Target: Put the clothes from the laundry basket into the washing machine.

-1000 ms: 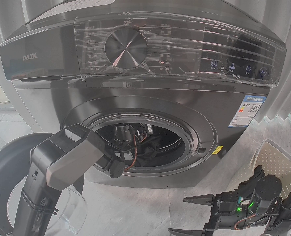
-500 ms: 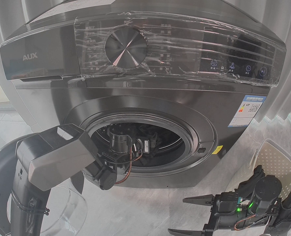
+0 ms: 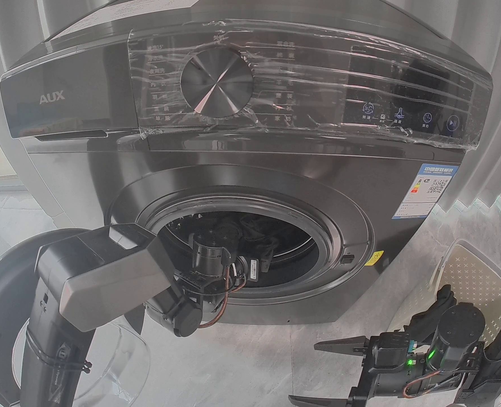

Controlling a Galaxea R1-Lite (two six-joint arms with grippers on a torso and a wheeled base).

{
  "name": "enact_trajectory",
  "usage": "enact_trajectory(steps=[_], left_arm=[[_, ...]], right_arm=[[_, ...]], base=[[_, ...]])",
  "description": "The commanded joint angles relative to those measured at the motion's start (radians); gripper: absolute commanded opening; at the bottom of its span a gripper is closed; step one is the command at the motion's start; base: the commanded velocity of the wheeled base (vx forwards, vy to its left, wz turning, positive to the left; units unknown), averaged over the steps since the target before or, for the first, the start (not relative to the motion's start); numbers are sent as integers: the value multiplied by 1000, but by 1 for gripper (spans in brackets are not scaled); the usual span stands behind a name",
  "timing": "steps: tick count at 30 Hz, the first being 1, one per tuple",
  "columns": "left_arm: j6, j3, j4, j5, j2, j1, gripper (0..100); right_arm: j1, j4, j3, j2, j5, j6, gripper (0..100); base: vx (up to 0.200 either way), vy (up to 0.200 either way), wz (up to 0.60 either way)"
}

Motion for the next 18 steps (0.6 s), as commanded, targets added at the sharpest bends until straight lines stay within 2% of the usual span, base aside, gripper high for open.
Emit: enact_trajectory(steps=[1, 11, 12, 18], left_arm=[[-2, -22, -2, 0, 49, -4, 100], [-5, -77, 2, -1, 113, -16, 100], [-5, -79, 2, -1, 121, -16, 0], [-7, -96, -2, -1, 140, -13, 0]], right_arm=[[3, -1, 15, 3, 1, 1, 100], [3, -2, 15, 2, 1, 1, 100], [3, -2, 15, 2, 1, 1, 100], [3, -2, 13, 0, 1, 1, 100]], base=[[0, 0, 0], [0, 0, 0], [0, 0, 0], [0, 0, 0]])
